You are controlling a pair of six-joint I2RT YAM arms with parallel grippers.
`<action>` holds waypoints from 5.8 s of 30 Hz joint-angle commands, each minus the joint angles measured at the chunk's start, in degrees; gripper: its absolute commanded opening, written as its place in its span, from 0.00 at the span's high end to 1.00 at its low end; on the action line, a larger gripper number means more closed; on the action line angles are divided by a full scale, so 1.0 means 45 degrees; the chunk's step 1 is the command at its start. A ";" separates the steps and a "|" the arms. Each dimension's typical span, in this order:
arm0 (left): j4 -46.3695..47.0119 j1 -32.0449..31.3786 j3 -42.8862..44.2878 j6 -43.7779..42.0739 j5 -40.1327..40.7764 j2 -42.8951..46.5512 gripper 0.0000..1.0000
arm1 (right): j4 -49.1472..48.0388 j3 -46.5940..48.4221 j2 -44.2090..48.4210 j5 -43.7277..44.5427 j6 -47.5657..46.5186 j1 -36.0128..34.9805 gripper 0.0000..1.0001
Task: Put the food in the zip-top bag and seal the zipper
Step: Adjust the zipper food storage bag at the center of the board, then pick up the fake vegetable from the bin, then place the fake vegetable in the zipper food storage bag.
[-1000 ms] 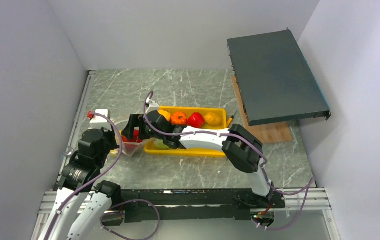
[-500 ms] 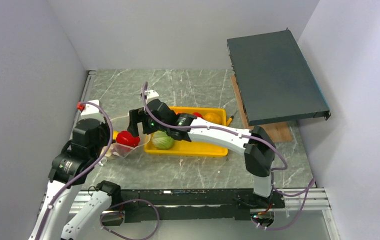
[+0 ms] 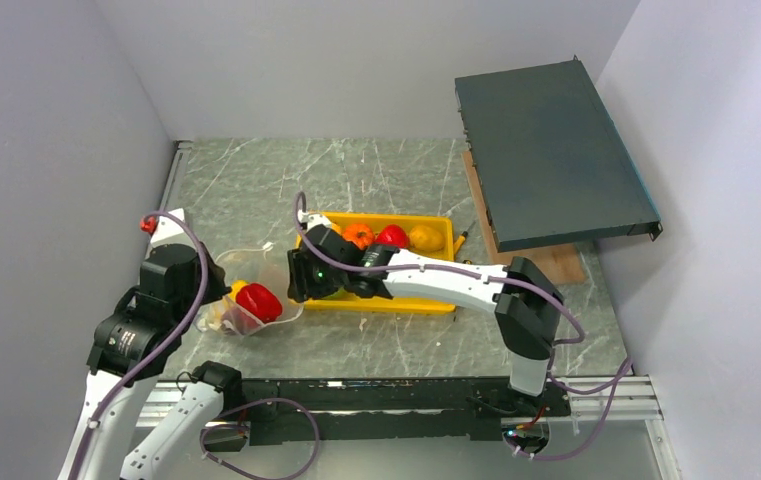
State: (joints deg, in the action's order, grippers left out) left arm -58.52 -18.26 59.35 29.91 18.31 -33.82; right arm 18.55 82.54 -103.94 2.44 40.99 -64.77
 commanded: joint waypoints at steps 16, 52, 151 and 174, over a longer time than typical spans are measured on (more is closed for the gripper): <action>-0.0766 -0.0024 -0.0260 0.2548 -0.0299 -0.0093 1.00 | -0.0614 0.4310 -0.2548 -0.4375 0.1875 0.1013 1.00; 0.0658 -0.0014 -0.1089 -0.1535 0.1570 -0.0228 1.00 | 0.3980 0.5232 0.1071 -0.1594 -0.3456 0.0658 0.18; 0.3340 -0.0024 -0.3329 -0.3017 0.2523 0.1472 1.00 | 0.0876 0.4015 -0.1869 0.4009 -0.1582 0.2452 0.92; 0.3394 -0.0024 -0.3346 -0.3034 0.2540 0.1617 1.00 | -0.3017 0.2523 0.1897 -0.0368 -0.3953 -0.0187 1.00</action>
State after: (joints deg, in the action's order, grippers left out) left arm -44.40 -18.26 44.25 15.94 28.38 -27.14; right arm 12.71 91.07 -99.09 5.15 26.83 -62.30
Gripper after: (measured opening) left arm 0.012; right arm 0.623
